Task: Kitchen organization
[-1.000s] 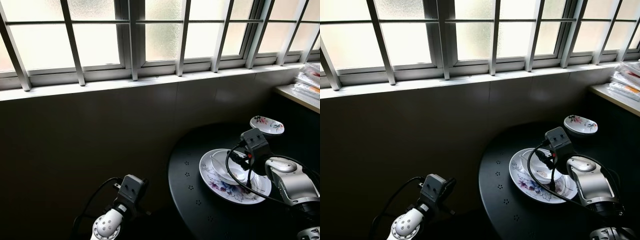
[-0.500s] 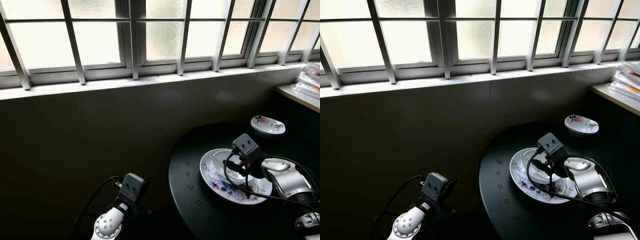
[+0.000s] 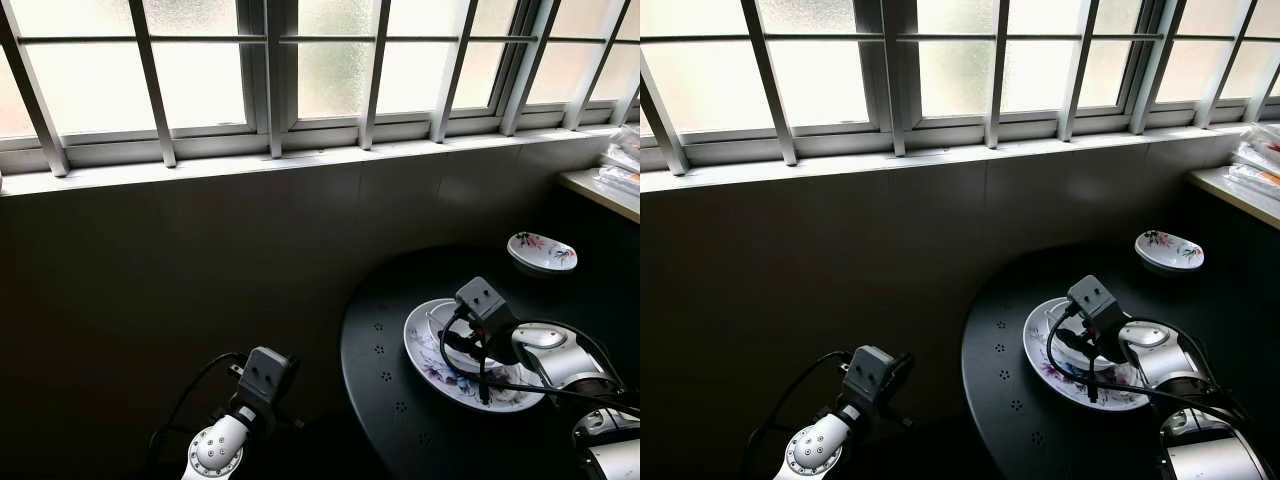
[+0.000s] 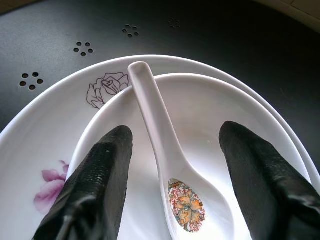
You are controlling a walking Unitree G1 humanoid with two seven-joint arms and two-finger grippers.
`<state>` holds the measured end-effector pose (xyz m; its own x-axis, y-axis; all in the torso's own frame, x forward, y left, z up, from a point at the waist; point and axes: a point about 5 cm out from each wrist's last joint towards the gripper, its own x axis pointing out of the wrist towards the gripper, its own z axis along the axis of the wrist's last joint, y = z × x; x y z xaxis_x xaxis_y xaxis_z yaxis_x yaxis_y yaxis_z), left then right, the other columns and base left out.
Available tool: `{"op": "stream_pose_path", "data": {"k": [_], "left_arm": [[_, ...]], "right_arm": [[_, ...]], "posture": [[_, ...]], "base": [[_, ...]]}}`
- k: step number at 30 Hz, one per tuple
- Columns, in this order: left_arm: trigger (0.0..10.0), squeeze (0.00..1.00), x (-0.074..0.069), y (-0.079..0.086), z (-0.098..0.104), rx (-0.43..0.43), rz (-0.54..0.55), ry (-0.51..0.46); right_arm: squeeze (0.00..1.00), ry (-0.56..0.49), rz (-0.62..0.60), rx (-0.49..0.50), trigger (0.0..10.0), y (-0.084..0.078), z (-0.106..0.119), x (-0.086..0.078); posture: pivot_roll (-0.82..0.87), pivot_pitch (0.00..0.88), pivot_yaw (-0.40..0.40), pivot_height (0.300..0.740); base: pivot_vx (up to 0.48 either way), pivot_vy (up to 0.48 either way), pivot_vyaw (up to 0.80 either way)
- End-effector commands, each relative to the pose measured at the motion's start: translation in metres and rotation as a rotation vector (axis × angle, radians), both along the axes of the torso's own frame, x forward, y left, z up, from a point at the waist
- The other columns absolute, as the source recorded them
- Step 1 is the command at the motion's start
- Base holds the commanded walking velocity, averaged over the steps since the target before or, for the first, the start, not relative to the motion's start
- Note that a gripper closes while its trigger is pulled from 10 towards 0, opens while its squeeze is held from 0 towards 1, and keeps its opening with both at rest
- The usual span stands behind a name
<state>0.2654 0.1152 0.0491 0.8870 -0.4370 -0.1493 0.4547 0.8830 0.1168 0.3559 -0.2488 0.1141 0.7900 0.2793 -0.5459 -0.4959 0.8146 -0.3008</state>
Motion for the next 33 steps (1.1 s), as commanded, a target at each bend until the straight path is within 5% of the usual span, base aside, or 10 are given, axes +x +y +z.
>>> {"op": "stream_pose_path", "data": {"k": [1,24,25,33], "left_arm": [[10.0,0.00,0.001,-0.001,0.000,0.002,-0.005,0.002],[10.0,0.00,-0.003,0.001,-0.003,0.002,-0.008,0.014],[10.0,0.00,-0.004,0.001,-0.003,0.001,-0.009,0.015],[10.0,0.00,-0.004,0.001,-0.003,0.000,-0.010,0.017]], "right_arm": [[0.00,-0.002,-0.017,0.004,10.0,-0.001,-0.001,0.001],[0.00,0.179,-0.151,0.144,10.0,-0.013,-0.038,-0.021],[0.00,0.180,-0.165,0.154,0.0,-0.013,-0.038,-0.022],[0.00,0.186,-0.200,0.163,0.0,-0.013,-0.041,-0.022]], "posture": [[0.05,0.000,-0.040,0.740],[0.06,0.000,-0.037,0.740],[0.06,0.000,-0.037,0.740],[0.06,0.000,-0.036,0.740]], "base": [[0.000,0.000,0.00],[0.000,0.000,0.00],[0.000,0.000,0.00],[0.000,0.000,0.00]]}}
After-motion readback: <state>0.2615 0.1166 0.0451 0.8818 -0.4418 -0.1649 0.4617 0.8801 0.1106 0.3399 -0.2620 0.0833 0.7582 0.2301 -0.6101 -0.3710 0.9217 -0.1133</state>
